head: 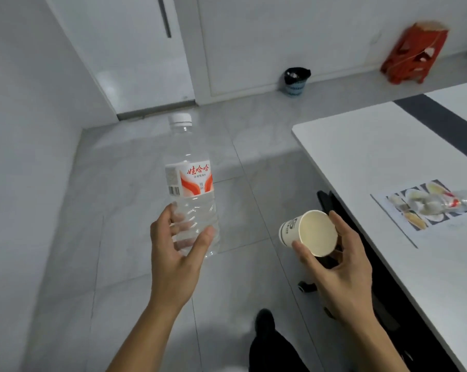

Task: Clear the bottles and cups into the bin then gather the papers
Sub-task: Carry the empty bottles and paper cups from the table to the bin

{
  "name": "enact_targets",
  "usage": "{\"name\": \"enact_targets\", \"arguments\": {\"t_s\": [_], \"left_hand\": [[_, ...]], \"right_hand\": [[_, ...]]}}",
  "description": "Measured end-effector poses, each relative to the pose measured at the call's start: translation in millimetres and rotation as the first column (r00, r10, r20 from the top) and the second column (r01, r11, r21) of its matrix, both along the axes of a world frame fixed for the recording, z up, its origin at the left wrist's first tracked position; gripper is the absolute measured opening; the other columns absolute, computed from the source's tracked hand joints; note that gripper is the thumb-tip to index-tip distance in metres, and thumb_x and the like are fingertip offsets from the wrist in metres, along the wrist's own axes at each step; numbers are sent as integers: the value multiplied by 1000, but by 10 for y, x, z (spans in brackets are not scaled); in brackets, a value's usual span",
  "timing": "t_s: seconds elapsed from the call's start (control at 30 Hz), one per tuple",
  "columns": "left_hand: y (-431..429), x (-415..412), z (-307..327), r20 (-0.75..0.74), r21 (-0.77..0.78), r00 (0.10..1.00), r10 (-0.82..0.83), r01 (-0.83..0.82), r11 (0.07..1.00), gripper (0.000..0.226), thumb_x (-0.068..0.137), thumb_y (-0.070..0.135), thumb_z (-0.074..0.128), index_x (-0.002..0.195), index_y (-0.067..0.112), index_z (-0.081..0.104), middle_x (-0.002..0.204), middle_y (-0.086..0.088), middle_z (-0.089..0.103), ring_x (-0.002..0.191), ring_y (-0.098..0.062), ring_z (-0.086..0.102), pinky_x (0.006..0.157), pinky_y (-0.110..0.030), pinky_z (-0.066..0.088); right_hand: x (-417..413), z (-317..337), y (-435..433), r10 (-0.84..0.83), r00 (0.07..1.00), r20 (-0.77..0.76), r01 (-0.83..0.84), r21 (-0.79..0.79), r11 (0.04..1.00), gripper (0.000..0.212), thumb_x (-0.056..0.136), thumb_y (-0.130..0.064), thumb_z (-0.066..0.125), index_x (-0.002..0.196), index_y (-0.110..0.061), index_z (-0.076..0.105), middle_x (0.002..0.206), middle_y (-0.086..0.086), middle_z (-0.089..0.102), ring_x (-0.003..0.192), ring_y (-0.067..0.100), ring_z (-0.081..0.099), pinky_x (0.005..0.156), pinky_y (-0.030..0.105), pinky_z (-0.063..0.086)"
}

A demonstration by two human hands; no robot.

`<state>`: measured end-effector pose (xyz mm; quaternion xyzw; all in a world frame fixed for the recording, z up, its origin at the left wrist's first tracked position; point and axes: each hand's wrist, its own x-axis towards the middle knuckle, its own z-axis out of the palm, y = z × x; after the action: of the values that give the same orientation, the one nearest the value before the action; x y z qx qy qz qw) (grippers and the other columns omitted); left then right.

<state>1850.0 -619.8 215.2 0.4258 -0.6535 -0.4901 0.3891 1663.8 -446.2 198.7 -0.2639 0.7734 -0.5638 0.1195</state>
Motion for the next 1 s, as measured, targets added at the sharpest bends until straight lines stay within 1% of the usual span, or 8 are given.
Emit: {"name": "enact_targets", "arguments": {"t_s": [0.07, 0.2, 0.3, 0.43, 0.6, 0.77, 0.9, 1.0], "left_hand": [[-497, -497, -75, 27, -20, 998, -48, 48, 999, 71, 79, 44, 75, 140, 29, 43, 128, 8, 49, 106, 9, 57, 70, -7, 51], [-1468, -1540, -127, 62, -53, 995, -82, 86, 995, 76, 76, 44, 67, 144, 28, 41, 123, 14, 46, 111, -5, 58, 71, -5, 49], [-2167, -2226, 57, 78, -93, 994, -83, 90, 992, 75, 77, 43, 67, 146, 28, 40, 125, 8, 46, 113, -11, 58, 72, -4, 48], [-3113, -2958, 379, 91, -161, 995, -48, 62, 985, 78, 76, 44, 65, 147, 28, 37, 127, 6, 42, 112, 0, 56, 77, -8, 48], [-4259, -3938, 430, 80, -204, 997, -3, 19, 979, 78, 75, 45, 64, 147, 30, 36, 119, 15, 41, 104, 17, 52, 76, -4, 44], [-5416, -5122, 169, 101, -225, 994, -39, 61, 972, 75, 76, 42, 64, 145, 33, 36, 115, 25, 39, 103, 18, 51, 74, -3, 44], [-6375, -6211, 107, 114, -227, 986, -119, 142, 963, 75, 77, 42, 65, 146, 27, 39, 118, 13, 42, 109, 12, 51, 81, -11, 46], [-7023, -7079, 199, 103, -223, 974, -201, 220, 950, 71, 79, 39, 66, 144, 29, 39, 126, 8, 40, 111, 10, 51, 82, -15, 46]], "right_hand": [[-380, -123, -440, -68, 997, 40, 69, -13, 998, 84, 68, -55, 83, 142, -36, 47, 134, -18, 52, 114, -2, 55, 87, 16, 44], [-1281, -295, -1410, -103, 989, 104, 110, -55, 992, 83, 66, -56, 79, 140, -36, 48, 131, -20, 51, 110, -13, 52, 85, 14, 43], [-1938, -192, -2165, -106, 985, 136, 117, -78, 990, 82, 65, -57, 79, 138, -38, 48, 126, -28, 51, 106, -14, 53, 81, 12, 45], [-2845, 34, -3210, -53, 995, 83, 59, -72, 996, 76, 68, -52, 81, 136, -40, 48, 128, -25, 50, 109, -14, 51, 78, 6, 46], [-3962, 115, -4378, -38, 999, 0, 38, -75, 996, 78, 71, -54, 80, 140, -36, 47, 129, -19, 52, 112, -1, 56, 84, 17, 48], [-5116, -114, -5501, -100, 995, -23, 98, -76, 992, 77, 72, -56, 78, 139, -36, 46, 128, -21, 50, 111, -3, 53, 83, 15, 45], [-6075, -169, -6331, -165, 986, -25, 164, -57, 985, 79, 71, -57, 76, 141, -34, 46, 127, -19, 48, 110, -4, 53, 84, 20, 49], [-6743, -77, -6794, -240, 970, -42, 237, -61, 970, 78, 73, -51, 79, 141, -32, 46, 127, -19, 48, 107, -7, 52, 81, 15, 46]]}}
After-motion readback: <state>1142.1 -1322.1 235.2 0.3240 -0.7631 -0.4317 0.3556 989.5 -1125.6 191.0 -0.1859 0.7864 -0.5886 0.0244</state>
